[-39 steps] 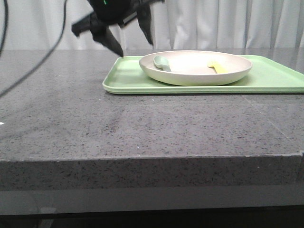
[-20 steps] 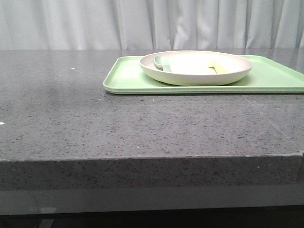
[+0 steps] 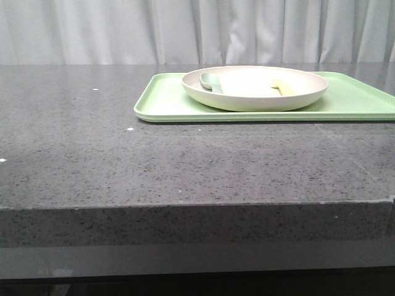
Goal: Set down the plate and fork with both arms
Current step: 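Raise the left gripper away and move the right gripper over the plate, then lower the right gripper onto the yellow fork and grasp it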
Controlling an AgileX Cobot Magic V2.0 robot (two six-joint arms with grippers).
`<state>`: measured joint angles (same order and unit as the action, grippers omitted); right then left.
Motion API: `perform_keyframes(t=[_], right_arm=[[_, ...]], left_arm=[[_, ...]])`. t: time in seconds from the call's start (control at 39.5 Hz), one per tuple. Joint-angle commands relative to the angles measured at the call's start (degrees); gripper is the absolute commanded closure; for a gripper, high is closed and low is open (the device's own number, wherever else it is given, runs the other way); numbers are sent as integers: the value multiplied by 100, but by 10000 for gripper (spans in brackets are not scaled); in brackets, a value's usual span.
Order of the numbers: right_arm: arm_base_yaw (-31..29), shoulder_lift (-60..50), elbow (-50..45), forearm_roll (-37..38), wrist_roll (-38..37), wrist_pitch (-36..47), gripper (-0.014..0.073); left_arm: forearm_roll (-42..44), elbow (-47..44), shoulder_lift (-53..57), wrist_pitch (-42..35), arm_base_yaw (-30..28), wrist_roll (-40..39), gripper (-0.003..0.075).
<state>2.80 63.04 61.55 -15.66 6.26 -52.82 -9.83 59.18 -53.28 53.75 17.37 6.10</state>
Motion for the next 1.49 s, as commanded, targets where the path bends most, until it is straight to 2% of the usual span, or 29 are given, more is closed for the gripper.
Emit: perform_keyframes(t=[0.0,0.1,0.2,0.38,0.51,0.81,1.09,1.29,1.47], right_arm=[[277,309,554,-113,103,98,-17],[615,719,965,36,-5,85,-17],[936,1162,1384,381,-426,25,1],[1350,1961,2266,1427,-1345,-232,15],[1499,2580,2997,1918,-1717,-515,15],[1494,4014,4539,1969,-1956,-1066,15],[1340,5167,5841,1983,-1956,-1982,15],[1253,5665,6318,1941,-1956,-2166,15],[1247,5858,6347,1935,-1956,-2124,15]], left_arm=[[23,-53,264,-368,-15,16,257],[23,-130,304,-368,-15,16,257],[23,-138,313,-368,-15,16,257],[23,-138,313,-381,-15,16,257],[23,-138,313,-381,-15,16,257],[55,-138,313,-381,-15,16,257],[55,-138,313,-381,-15,16,257],[64,-138,313,-381,-15,16,257],[64,-138,313,-429,-15,16,257]])
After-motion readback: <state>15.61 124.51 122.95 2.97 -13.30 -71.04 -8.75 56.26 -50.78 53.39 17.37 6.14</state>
